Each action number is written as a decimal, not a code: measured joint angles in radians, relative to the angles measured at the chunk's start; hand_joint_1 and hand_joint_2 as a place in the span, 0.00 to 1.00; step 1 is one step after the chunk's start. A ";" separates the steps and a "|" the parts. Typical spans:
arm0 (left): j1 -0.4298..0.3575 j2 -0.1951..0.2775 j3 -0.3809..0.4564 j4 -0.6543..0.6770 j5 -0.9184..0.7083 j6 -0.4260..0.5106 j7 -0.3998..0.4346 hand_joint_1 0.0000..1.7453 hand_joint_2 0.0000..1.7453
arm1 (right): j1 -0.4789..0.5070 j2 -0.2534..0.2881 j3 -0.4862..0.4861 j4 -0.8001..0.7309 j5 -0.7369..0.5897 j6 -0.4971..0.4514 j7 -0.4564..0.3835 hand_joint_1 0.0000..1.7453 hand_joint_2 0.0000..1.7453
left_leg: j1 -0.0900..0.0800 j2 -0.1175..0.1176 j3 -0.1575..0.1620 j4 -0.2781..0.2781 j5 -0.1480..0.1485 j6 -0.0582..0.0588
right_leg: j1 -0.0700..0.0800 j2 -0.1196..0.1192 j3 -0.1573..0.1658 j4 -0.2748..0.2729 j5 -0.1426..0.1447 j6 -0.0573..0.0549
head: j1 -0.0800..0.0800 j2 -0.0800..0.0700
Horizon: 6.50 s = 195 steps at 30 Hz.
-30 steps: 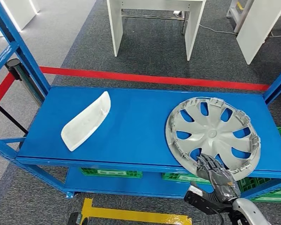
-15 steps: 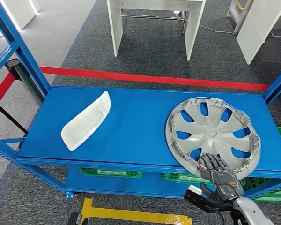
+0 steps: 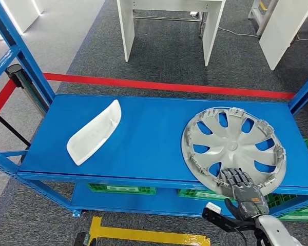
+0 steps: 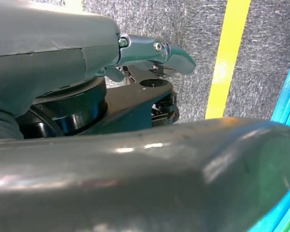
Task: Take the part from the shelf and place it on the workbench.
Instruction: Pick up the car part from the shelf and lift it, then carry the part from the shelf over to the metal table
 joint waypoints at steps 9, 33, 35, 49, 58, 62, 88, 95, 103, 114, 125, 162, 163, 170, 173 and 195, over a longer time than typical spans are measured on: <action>0.000 0.000 0.002 0.000 0.000 -0.001 0.000 0.00 0.00 | -0.010 0.010 -0.019 0.002 -0.001 0.000 -0.002 1.00 1.00 | 0.000 0.000 0.000 0.000 0.000 0.000 | 0.000 0.000 0.000 0.000 0.000 0.000 | 0.000 0.000; 0.002 -0.002 0.009 0.000 0.000 -0.001 -0.001 0.00 0.00 | 0.007 0.038 -0.047 -0.011 0.046 -0.106 -0.041 1.00 1.00 | 0.000 0.000 -0.001 0.000 0.000 0.000 | 0.000 0.000 0.001 0.000 0.000 0.000 | 0.000 0.000; 0.004 -0.003 0.014 0.000 0.000 0.000 -0.004 0.00 0.00 | 0.024 0.065 -0.059 -0.043 0.065 -0.190 -0.079 1.00 1.00 | 0.000 0.000 -0.002 0.000 0.000 0.000 | 0.000 0.000 0.006 0.000 0.000 0.000 | 0.000 0.000; 0.010 -0.012 0.037 0.000 0.000 0.016 -0.023 0.00 0.00 | 0.102 0.235 -0.121 -0.242 0.059 -0.545 -0.272 1.00 1.00 | 0.000 -0.001 -0.002 -0.002 0.000 0.000 | 0.000 -0.001 0.008 0.000 -0.001 -0.001 | 0.000 0.000; 0.010 -0.013 0.039 0.000 0.000 0.018 -0.024 0.00 0.00 | 0.121 0.286 -0.170 -0.282 -0.005 -0.609 -0.324 1.00 1.00 | 0.000 -0.001 -0.002 -0.002 -0.001 -0.001 | 0.000 -0.001 -0.001 0.000 -0.002 -0.001 | 0.000 0.000; 0.010 -0.013 0.039 0.000 0.000 0.024 -0.029 0.00 0.00 | 0.134 0.317 -0.194 -0.314 -0.027 -0.653 -0.405 1.00 1.00 | 0.000 -0.001 -0.003 -0.002 -0.001 -0.001 | 0.000 0.000 0.005 0.000 -0.002 -0.001 | 0.000 0.000; 0.015 -0.013 0.033 0.000 -0.003 0.039 -0.082 0.00 1.00 | 0.192 0.506 -0.282 -0.492 -0.061 -0.658 -0.816 1.00 1.00 | 0.000 -0.001 -0.003 -0.003 -0.001 -0.002 | 0.000 0.000 0.001 0.000 -0.003 -0.002 | 0.000 0.000; 0.018 -0.013 0.033 0.000 0.000 0.041 -0.070 0.00 1.00 | 0.200 0.514 -0.282 -0.492 -0.078 -0.658 -0.808 1.00 1.00 | 0.000 -0.001 -0.003 -0.003 -0.001 -0.002 | 0.000 0.000 0.002 0.000 -0.003 -0.002 | 0.000 0.000; 0.017 -0.016 0.032 0.000 0.000 0.048 -0.067 0.00 1.00 | 0.202 0.522 -0.282 -0.492 -0.084 -0.658 -0.839 1.00 1.00 | 0.000 -0.001 -0.003 -0.003 -0.001 -0.002 | 0.000 0.000 0.002 0.000 -0.003 -0.002 | 0.000 0.000; 0.017 -0.017 0.032 0.000 0.000 0.051 -0.063 0.00 1.00 | 0.202 0.537 -0.284 -0.492 -0.039 -0.658 -0.862 1.00 1.00 | -0.002 -0.001 -0.003 -0.001 -0.002 -0.001 | -0.001 0.000 0.002 0.000 -0.002 -0.001 | 0.000 0.000; 0.017 -0.017 0.032 0.000 0.000 0.057 -0.060 0.00 1.00 | 0.195 0.545 -0.271 -0.493 -0.021 -0.658 -0.859 1.00 1.00 | -0.003 -0.004 0.004 -0.024 0.006 0.023 | -0.009 -0.002 -0.016 0.036 -0.026 0.015 | 0.002 0.000; 0.005 -0.025 0.030 -0.001 0.000 0.057 -0.079 0.00 1.00 | 0.105 0.497 -0.100 -0.449 0.034 -0.658 -0.821 1.00 1.00 | 0.005 -0.052 -0.022 -0.009 0.020 0.013 | -0.001 0.002 -0.169 0.257 -0.060 0.011 | -0.006 0.000; 0.003 -0.025 0.030 -0.001 0.000 0.056 -0.084 0.00 1.00 | 0.095 0.497 -0.100 -0.448 0.043 -0.658 -0.828 1.00 1.00 | 0.008 -0.066 -0.021 -0.003 0.016 0.008 | -0.005 0.012 -0.147 0.194 -0.016 0.014 | -0.006 0.000; -0.007 -0.024 0.025 -0.001 0.000 0.056 -0.085 0.00 1.00 | 0.052 0.501 -0.093 -0.441 0.083 -0.658 -0.844 1.00 1.00 | 0.016 -0.112 -0.044 0.029 0.005 -0.027 | -0.009 0.048 -0.072 0.056 0.025 -0.012 | -0.005 0.000; -0.011 -0.024 0.024 -0.001 0.000 0.056 -0.085 0.00 1.00 | 0.051 0.501 -0.091 -0.441 0.085 -0.658 -0.846 1.00 1.00 | 0.013 -0.023 -0.108 0.163 -0.061 -0.041 | -0.007 0.007 -0.065 0.053 0.022 -0.029 | -0.011 0.000; -0.018 -0.029 0.022 -0.003 0.000 0.062 -0.082 0.00 1.00 | -0.015 0.550 -0.105 -0.454 0.235 -0.658 -0.920 1.00 1.00 | 0.002 -0.075 -0.033 -0.003 0.032 0.007 | -0.005 0.038 -0.117 0.119 0.026 0.010 | -0.008 0.000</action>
